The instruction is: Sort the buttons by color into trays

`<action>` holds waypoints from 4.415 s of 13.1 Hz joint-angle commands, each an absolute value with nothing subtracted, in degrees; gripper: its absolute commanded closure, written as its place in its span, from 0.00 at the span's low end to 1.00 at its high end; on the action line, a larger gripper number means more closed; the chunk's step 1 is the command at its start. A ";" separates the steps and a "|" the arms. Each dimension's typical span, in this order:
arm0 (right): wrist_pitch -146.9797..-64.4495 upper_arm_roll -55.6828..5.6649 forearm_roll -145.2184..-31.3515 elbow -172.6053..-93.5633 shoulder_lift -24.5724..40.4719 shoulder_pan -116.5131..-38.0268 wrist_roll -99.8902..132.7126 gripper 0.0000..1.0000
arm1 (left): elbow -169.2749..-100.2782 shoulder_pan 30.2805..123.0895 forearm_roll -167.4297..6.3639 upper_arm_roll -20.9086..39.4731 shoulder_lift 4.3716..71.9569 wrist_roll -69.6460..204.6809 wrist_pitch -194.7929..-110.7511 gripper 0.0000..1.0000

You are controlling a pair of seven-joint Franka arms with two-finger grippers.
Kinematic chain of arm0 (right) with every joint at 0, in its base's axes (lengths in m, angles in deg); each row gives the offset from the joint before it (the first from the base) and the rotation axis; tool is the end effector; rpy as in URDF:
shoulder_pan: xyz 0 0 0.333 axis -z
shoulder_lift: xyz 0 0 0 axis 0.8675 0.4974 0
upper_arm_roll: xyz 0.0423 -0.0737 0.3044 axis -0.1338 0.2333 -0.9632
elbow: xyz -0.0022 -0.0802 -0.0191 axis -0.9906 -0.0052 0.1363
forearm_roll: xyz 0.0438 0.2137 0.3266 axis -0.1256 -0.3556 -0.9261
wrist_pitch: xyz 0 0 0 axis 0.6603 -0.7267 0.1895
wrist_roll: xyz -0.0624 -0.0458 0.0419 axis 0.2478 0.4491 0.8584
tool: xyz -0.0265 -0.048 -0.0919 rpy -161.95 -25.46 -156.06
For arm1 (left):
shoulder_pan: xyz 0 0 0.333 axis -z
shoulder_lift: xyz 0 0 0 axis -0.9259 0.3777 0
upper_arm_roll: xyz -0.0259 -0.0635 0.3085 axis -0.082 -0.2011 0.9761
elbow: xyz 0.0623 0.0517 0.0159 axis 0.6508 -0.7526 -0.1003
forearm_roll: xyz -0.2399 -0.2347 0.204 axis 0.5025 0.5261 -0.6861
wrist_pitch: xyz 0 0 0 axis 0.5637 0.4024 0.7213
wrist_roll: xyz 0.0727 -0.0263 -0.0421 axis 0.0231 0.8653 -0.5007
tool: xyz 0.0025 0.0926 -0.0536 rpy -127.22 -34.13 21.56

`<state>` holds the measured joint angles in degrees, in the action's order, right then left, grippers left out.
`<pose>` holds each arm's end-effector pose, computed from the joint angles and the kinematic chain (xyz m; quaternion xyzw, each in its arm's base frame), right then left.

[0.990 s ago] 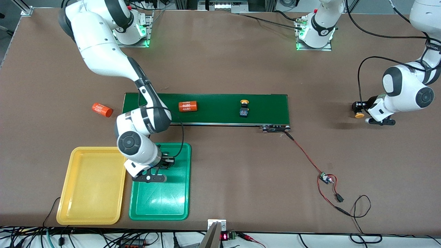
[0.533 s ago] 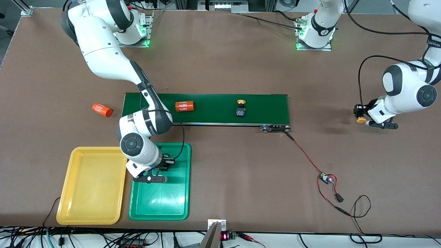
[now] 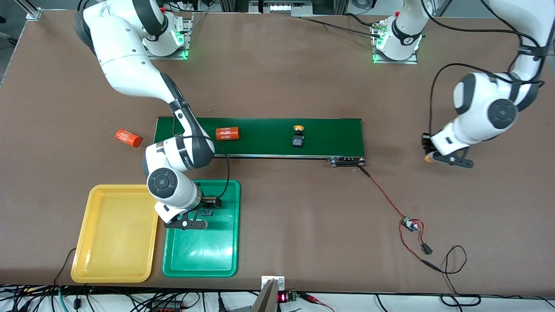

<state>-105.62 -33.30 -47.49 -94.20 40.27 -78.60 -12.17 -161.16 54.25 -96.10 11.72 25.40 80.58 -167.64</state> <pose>0.7299 0.2657 0.2423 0.9998 -0.0161 0.0003 0.0106 0.5405 -0.0187 0.2759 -0.9916 0.1159 0.0560 0.0080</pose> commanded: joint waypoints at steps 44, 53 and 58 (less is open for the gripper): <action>-120.96 -50.59 -43.53 -139.89 7.42 -77.40 -38.81 0.00 | -131.50 63.79 -86.98 18.20 19.40 60.65 -144.08 0.00; -120.96 -50.59 -40.45 -139.88 9.01 -77.75 -35.64 0.00 | -113.73 64.37 -87.50 25.30 22.91 73.35 -122.29 0.00; -120.88 -50.67 -40.63 -140.06 9.09 -77.75 -36.26 0.00 | -114.43 66.67 -87.59 27.34 22.39 73.27 -122.53 0.00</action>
